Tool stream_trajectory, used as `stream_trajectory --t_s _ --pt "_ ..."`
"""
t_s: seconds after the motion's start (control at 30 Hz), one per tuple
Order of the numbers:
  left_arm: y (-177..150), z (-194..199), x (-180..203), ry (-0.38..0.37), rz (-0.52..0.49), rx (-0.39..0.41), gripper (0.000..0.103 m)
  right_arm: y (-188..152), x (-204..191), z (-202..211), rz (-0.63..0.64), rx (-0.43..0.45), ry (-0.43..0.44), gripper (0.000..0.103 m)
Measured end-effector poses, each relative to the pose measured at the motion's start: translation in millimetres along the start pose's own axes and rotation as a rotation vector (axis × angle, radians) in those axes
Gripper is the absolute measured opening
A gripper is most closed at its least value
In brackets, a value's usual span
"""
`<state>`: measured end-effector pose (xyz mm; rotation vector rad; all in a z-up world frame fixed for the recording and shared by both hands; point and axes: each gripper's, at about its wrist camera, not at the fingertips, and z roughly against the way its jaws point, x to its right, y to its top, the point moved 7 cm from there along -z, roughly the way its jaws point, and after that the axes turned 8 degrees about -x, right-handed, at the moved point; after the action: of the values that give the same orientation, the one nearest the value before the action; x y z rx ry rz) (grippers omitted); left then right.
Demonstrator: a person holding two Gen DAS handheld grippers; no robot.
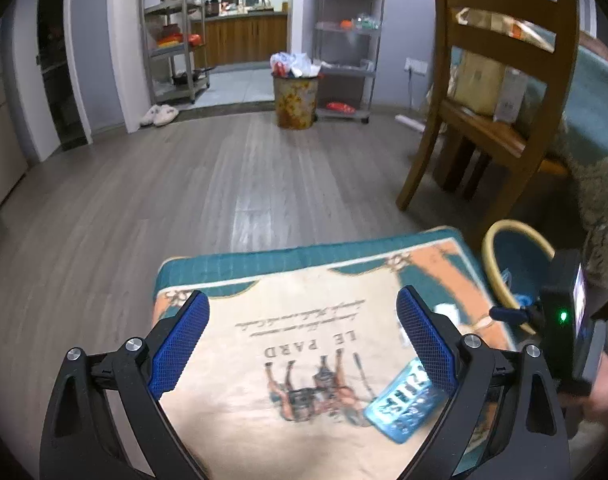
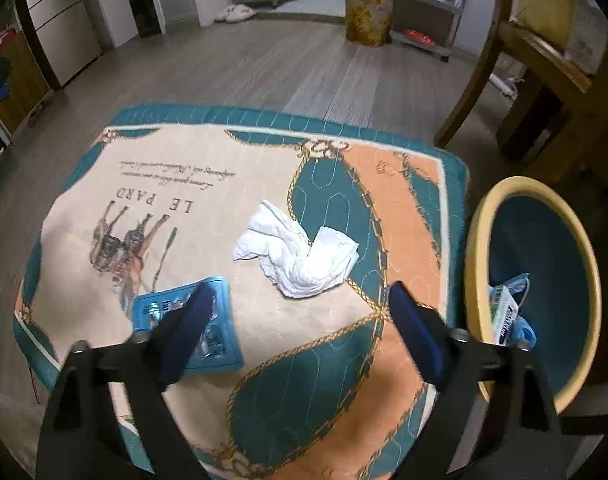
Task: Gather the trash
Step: 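Move both open grippers back over the blister pack and white tissue, then grasp the blue blister pack with the left gripper while the right gripper grasps the white tissue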
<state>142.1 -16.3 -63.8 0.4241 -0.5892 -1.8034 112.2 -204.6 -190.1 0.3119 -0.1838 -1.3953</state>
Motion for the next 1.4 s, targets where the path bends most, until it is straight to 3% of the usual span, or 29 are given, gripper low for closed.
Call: stream_trajectory --t_s 0.1,0.17,0.23,0.4,0.63,0.97,1.07,1.33,1.4 --pt "1.0 -10.3 -9.2 -0.005 0.034 -0.02 0.094 5.0 -1.1 -15.2 0.014 -0.026 0.014 0.061" --pt "1.5 -18.1 -14.2 -0.018 0.069 -0.038 0.094 6.7 -0.5 -26.0 0.011 -0.045 0.016 0.058" --pt "0.2 -24.9 -14.0 -0.031 0.085 -0.055 0.094 5.0 0.1 -37.1 0.007 -0.079 0.029 0.031" --pt "-12.5 -45.6 7.7 -0.039 0.024 -0.115 0.094 4.6 9.3 -35.5 -0.024 -0.08 0.06 0.011" --pt "-44.9 -75.6 60.7 -0.094 -0.129 -0.208 0.094 8.2 35.2 -1.1 -0.113 -0.03 0.082 0.01" --pt "-99.0 -107.3 124.2 -0.162 -0.369 -0.358 0.096 6.7 58.2 52.3 -0.122 0.043 0.098 0.01" --pt "-111.7 -116.2 134.5 -0.181 -0.392 -0.406 0.096 6.4 68.0 55.5 -0.143 0.044 0.107 0.01" --pt "-125.8 -141.6 145.1 -0.131 -0.431 -0.509 0.096 3.0 77.2 58.5 -0.157 0.05 0.119 0.01" --pt "-122.6 -141.0 146.4 -0.14 -0.429 -0.513 0.09 2.3 79.6 63.0 -0.16 0.06 0.118 0.01"
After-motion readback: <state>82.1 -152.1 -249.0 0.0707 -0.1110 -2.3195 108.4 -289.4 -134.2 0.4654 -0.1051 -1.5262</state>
